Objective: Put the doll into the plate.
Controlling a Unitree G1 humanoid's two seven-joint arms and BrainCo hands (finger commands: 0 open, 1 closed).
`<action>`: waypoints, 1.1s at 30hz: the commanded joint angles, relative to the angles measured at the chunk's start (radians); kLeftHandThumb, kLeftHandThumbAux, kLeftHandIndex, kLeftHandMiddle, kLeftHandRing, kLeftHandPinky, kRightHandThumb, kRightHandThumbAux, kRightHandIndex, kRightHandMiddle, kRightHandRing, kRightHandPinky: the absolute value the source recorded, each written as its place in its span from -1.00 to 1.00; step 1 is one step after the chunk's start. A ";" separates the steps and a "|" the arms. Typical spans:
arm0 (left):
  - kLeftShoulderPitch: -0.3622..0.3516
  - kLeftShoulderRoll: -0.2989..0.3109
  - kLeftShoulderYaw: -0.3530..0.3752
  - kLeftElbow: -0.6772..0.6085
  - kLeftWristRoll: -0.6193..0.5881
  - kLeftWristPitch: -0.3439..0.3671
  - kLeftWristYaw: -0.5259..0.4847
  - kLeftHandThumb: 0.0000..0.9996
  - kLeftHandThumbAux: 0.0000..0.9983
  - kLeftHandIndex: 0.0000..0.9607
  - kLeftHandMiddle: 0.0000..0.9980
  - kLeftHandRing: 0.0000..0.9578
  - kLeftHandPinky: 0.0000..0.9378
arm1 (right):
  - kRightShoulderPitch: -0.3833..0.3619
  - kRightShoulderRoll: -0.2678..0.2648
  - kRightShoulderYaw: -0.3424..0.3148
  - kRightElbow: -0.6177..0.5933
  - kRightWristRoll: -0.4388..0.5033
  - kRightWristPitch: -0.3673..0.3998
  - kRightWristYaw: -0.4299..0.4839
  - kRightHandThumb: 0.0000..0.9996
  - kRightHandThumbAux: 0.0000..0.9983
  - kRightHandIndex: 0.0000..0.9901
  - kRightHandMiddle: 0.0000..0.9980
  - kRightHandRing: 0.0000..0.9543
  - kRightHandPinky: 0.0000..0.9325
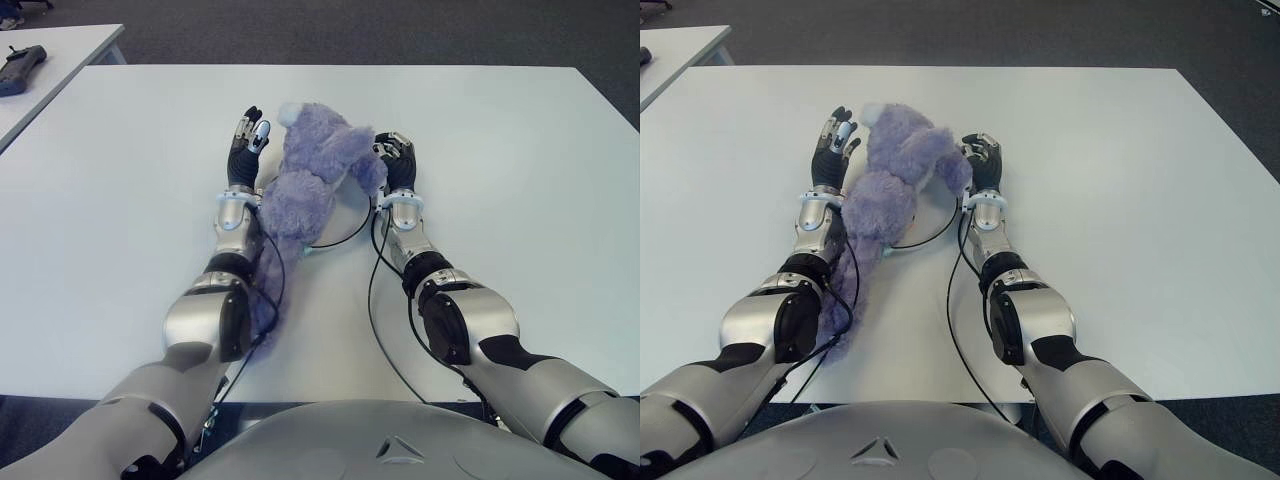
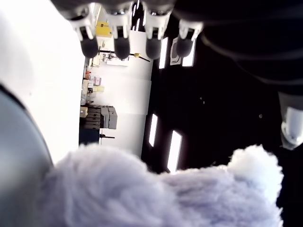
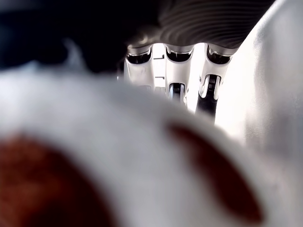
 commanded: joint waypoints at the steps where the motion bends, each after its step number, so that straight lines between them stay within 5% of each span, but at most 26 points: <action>1: 0.395 -0.081 0.000 0.120 0.024 -0.062 0.117 -1.00 -0.16 -1.00 -1.00 -1.00 -1.00 | 0.226 0.076 -0.001 0.118 -0.002 0.069 0.010 0.37 0.49 -0.18 -0.28 -0.26 -0.37; 16: 0.491 -0.003 -0.014 0.108 0.096 -0.107 0.292 -1.00 -0.04 -1.00 -1.00 -1.00 -1.00 | 0.247 0.073 0.016 0.117 -0.017 0.030 0.006 0.37 0.49 -0.18 -0.27 -0.23 -0.32; 33: 0.463 -0.020 0.137 0.111 -0.070 -0.069 0.150 -1.00 0.20 -0.98 -0.96 -0.98 -0.91 | 0.255 0.088 0.024 0.114 -0.016 0.006 -0.004 0.37 0.49 -0.18 -0.31 -0.26 -0.24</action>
